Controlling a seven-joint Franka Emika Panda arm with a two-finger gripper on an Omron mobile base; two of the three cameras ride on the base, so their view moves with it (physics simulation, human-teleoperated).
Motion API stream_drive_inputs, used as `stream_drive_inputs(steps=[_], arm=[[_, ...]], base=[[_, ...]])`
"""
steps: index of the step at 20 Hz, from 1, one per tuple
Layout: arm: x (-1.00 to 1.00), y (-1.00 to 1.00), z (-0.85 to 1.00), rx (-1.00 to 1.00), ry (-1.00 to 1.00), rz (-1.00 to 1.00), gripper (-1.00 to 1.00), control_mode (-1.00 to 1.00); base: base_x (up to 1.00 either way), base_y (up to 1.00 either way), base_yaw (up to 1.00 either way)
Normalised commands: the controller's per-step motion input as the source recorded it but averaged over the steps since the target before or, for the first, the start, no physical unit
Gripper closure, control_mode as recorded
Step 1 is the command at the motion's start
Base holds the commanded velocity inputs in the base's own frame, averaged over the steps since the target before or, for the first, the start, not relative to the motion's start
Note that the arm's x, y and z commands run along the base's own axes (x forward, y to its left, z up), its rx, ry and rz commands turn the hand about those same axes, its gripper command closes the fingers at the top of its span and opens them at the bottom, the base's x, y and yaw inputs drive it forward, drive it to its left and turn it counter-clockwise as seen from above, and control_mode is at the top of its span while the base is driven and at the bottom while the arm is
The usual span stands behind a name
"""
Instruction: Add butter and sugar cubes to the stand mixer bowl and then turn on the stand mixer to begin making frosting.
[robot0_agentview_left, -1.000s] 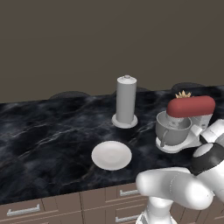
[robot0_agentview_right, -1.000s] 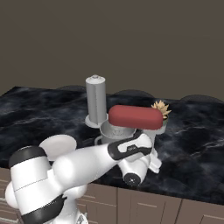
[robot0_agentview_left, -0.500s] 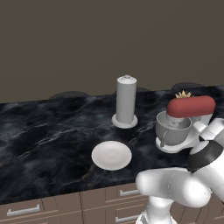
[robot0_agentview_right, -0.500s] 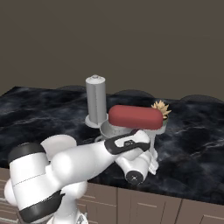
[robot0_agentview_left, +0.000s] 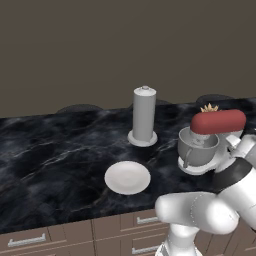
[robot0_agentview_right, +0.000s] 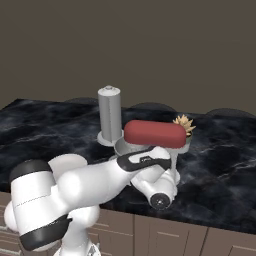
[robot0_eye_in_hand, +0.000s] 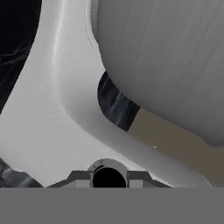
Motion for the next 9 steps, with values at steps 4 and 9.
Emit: stream_drive_inputs(steps=[4,9], arm=[[-0.05,0.0,0.0,0.23,0.0,-0.01,1.0,-1.0],[-0.08,0.0,0.0,0.23,0.0,-0.01,1.0,-1.0]], base=[[0.0,0.0,0.0],[0.0,0.0,0.0]])
